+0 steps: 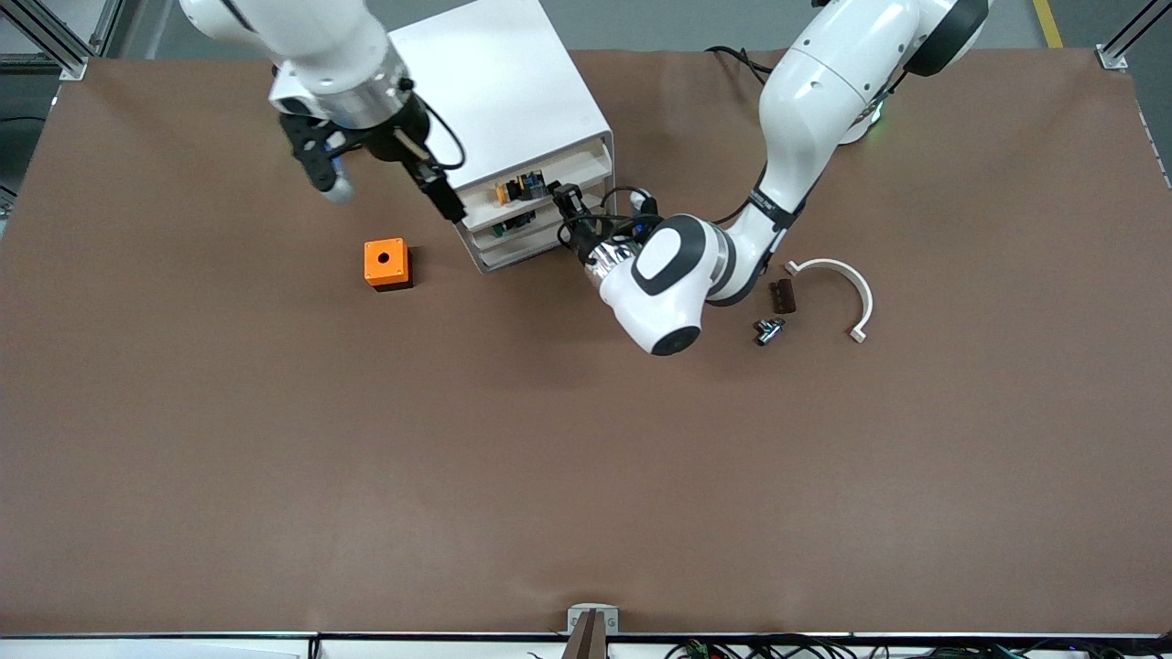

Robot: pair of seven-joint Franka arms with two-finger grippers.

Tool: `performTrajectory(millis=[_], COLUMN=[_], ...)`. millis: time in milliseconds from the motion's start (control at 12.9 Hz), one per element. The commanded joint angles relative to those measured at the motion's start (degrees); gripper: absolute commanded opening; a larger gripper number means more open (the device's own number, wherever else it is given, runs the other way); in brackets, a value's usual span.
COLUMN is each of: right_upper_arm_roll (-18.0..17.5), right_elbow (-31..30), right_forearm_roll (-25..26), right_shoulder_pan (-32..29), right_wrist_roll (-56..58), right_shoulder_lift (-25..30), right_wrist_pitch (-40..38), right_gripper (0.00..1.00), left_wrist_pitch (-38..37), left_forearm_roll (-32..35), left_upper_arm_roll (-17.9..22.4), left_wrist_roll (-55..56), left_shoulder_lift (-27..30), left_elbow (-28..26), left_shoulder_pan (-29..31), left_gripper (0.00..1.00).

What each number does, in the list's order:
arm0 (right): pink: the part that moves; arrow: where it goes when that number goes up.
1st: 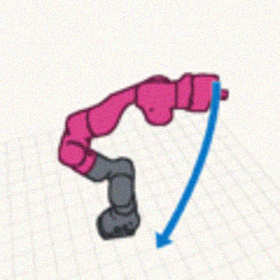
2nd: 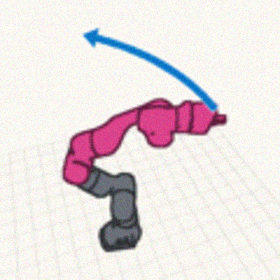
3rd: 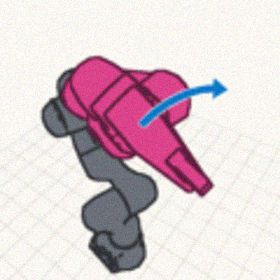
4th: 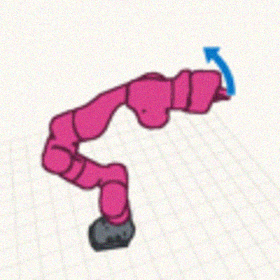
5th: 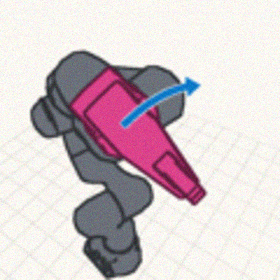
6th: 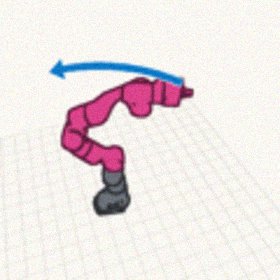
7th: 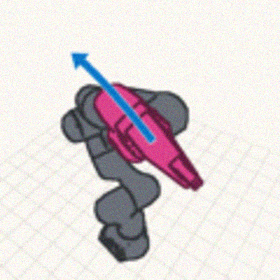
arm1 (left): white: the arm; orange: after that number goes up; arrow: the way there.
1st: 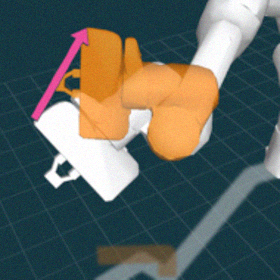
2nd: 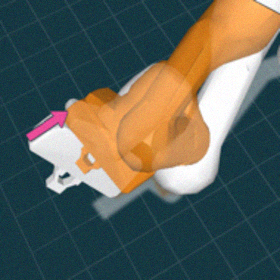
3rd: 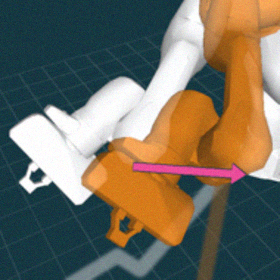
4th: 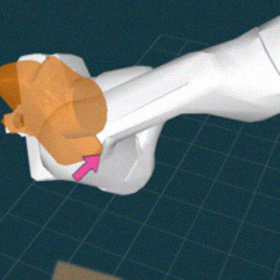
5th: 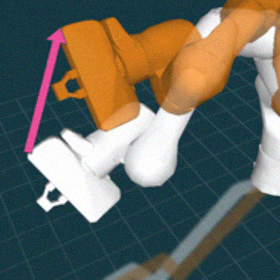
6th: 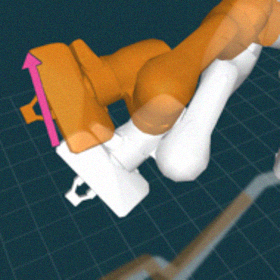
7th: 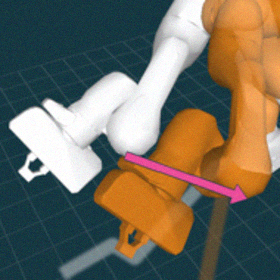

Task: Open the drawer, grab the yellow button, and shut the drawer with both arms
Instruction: 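Pull the drawer open with the left gripper while the right gripper approaches, then grasp the yellow button in the drawer with the right gripper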

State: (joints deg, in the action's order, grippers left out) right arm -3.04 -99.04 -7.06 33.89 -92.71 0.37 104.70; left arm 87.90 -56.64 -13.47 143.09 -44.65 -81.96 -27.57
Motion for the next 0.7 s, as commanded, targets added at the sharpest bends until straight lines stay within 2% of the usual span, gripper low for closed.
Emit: performTrajectory(millis=[0,233,311,544,622], right_upper_arm_roll=[0.7,0.7,0.7,0.7,0.7], right_elbow=[0.0,-0.4,-0.5,-1.1,-1.1], right_forearm_roll=[2.7,7.1,8.0,12.1,13.9], right_shoulder_pan=[3.5,8.8,10.3,14.3,15.7], right_wrist_roll=[-5.0,-14.0,-16.6,-24.2,-26.0], right_shoulder_lift=[-2.1,-5.3,-6.2,-9.4,-10.5], right_wrist_pitch=[2.7,5.7,6.5,10.3,10.8], right_gripper=[1.00,0.99,1.00,1.00,1.00], left_wrist_pitch=[-0.4,-0.3,-0.2,-0.1,-0.1], left_forearm_roll=[0.3,0.2,0.2,0.1,0.2], left_upper_arm_roll=[0.6,2.4,2.9,3.0,3.0], left_wrist_roll=[-2.2,-3.6,-4.0,-4.3,-4.1], left_shoulder_lift=[-0.7,-0.7,-1.0,-1.3,-1.0], left_elbow=[2.4,3.1,3.1,3.2,3.2], left_shoulder_pan=[2.4,4.0,4.0,4.1,4.3], left_gripper=[0.00,0.01,0.04,0.50,0.72])
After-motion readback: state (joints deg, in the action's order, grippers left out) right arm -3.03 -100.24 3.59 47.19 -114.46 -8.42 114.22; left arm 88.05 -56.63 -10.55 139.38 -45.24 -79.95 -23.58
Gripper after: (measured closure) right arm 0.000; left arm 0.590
